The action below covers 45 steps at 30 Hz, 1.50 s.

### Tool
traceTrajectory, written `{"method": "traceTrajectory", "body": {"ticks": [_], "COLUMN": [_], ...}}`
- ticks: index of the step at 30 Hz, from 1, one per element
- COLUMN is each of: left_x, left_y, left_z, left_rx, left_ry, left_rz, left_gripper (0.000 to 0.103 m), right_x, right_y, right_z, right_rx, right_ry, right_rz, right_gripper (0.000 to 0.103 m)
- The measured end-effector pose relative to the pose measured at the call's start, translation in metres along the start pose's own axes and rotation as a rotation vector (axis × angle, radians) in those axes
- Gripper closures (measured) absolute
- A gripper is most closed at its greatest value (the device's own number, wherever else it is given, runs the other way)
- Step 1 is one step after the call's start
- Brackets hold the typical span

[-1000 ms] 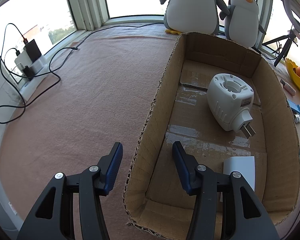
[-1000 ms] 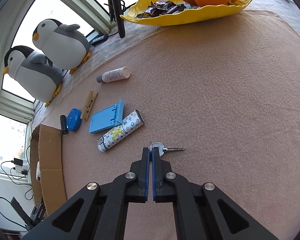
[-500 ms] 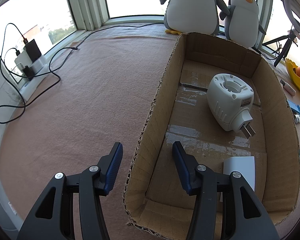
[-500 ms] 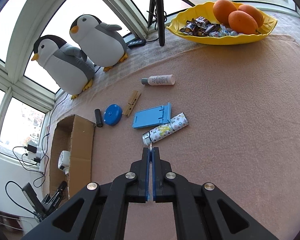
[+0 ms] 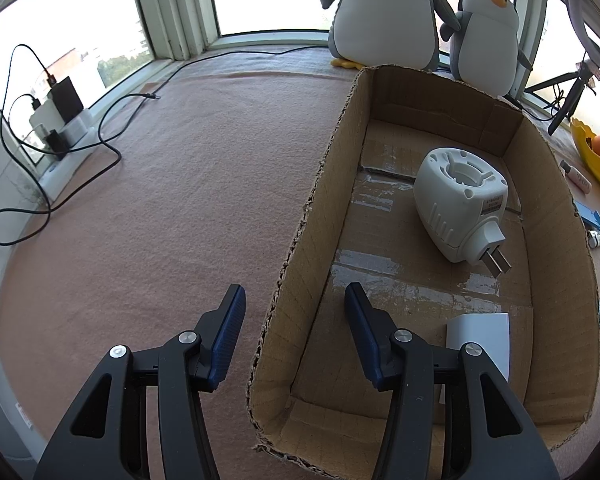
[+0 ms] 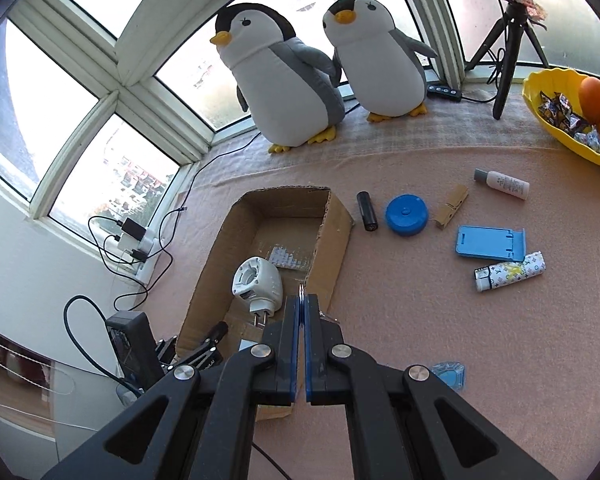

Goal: Organize rigid objects
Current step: 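Carry the silver keys with the right gripper over the cardboard box, then open the right gripper to drop the keys into the box, then move the right tool to the blue eye-drop bottle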

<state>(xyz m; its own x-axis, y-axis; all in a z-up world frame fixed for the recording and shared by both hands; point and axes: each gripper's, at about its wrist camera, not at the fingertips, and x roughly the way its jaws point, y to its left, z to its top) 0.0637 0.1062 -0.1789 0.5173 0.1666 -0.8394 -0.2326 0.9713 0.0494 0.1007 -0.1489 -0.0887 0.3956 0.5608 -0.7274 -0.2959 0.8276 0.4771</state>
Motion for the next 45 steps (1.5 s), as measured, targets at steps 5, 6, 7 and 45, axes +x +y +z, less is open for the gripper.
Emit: {"method": "traceTrajectory", "body": {"ticks": [5,6,7,45], "left_x": [0.0,0.0,0.0,0.0], "left_y": [0.0,0.0,0.0,0.001], "left_z": [0.0,0.0,0.0,0.0], "left_rx": [0.0,0.0,0.0,0.001], "left_ry": [0.0,0.0,0.0,-0.001], "left_rz": [0.0,0.0,0.0,0.0], "left_gripper": [0.052,0.052,0.052,0.052], "right_x": [0.025,0.031,0.036,0.023], "right_y": [0.027,0.031,0.034,0.017], "right_z": [-0.003,-0.003,-0.004,-0.02], "right_rx": [-0.058,-0.068,-0.075,-0.131], "right_ry": [0.038,0.047,0.056,0.051], "right_rz": [0.02,0.019,0.019,-0.027], "right_gripper": [0.101,0.101,0.101,0.059]}}
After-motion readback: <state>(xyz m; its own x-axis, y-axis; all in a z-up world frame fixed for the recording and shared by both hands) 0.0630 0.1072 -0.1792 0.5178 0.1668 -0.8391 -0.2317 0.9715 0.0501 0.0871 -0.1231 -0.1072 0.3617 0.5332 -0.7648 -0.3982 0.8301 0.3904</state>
